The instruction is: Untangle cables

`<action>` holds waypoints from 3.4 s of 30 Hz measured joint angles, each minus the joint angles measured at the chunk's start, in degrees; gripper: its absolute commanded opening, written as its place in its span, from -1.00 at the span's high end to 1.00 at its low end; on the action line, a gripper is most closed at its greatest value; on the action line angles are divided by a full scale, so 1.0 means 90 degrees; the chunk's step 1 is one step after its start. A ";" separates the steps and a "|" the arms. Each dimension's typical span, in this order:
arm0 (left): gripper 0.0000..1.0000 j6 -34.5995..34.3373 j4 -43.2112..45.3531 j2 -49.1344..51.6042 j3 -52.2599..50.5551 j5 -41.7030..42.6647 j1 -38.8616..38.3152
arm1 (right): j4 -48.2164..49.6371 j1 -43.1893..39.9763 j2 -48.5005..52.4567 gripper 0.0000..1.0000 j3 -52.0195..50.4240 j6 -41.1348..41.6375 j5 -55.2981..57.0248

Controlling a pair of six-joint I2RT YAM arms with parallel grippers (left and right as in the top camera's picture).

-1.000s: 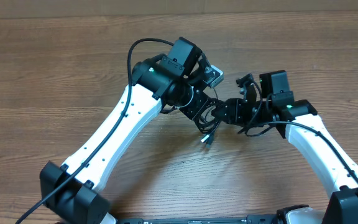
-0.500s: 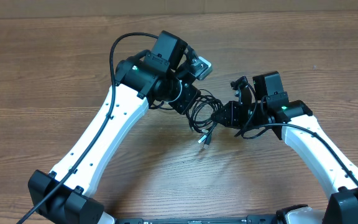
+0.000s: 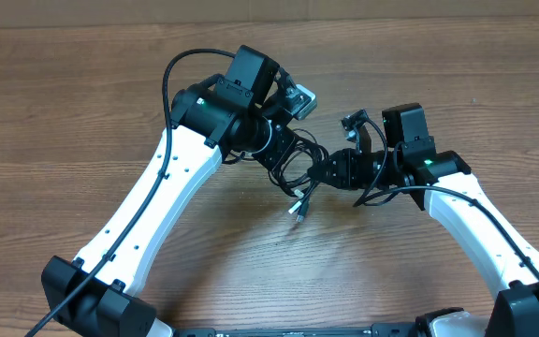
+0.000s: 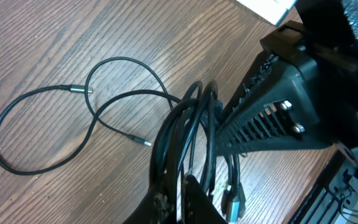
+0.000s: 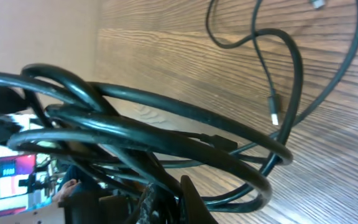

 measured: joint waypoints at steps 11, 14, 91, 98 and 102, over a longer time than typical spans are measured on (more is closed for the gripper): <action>0.92 0.0000 0.0002 -0.0002 0.0000 0.0000 0.0000 | 0.0063 0.0002 0.0000 0.93 0.0000 0.0000 -0.0330; 0.92 0.0000 0.0002 -0.0002 0.0000 0.0000 0.0000 | 0.0022 0.0002 0.0000 0.93 0.0000 -0.0002 -0.0352; 0.92 0.1858 -0.1222 -0.0002 0.0000 0.5066 0.2089 | 0.2220 -0.0024 0.0000 -0.03 0.0012 -0.2414 -0.1520; 0.92 0.1858 -0.1637 -0.0002 0.0000 0.5093 0.2465 | 0.2222 -0.0442 0.0000 0.03 0.0012 -0.2448 -0.0996; 0.92 0.1858 -0.1664 -0.0002 0.0000 0.5119 0.2484 | 0.2239 -0.0493 0.0000 -0.15 0.0012 -0.2487 -0.1163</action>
